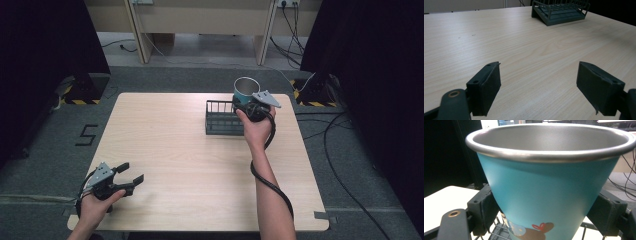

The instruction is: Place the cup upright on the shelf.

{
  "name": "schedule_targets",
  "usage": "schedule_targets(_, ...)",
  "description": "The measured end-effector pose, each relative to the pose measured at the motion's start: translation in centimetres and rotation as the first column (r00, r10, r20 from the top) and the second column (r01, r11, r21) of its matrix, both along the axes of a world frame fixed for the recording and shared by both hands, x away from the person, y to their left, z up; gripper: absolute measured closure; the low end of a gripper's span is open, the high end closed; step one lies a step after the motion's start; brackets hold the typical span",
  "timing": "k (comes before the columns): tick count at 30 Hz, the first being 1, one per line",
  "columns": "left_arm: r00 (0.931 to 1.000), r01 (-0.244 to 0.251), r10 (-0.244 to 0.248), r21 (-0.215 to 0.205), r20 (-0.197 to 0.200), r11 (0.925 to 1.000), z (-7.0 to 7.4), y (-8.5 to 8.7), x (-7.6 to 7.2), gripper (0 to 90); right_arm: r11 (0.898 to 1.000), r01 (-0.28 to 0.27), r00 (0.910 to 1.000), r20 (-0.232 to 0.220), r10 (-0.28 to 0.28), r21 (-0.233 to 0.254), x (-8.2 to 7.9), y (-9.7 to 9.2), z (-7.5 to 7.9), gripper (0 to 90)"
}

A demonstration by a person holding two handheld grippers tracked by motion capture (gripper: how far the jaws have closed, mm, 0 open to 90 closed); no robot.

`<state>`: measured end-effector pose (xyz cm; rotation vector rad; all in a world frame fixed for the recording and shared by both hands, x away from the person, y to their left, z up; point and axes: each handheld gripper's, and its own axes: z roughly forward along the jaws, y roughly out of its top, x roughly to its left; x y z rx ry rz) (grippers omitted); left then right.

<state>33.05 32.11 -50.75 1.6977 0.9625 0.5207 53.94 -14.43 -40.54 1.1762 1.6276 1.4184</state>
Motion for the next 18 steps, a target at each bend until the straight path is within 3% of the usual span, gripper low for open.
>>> schedule_targets(18, 1.0000, 0.000, 0.000, 0.000, 0.001, 1.0000, 0.0, 0.0, 0.0, 18.9, 1.000, 0.014, 0.9992, -0.038, -0.015, -0.014, 1.2, 0.3, -1.1, 19.7)
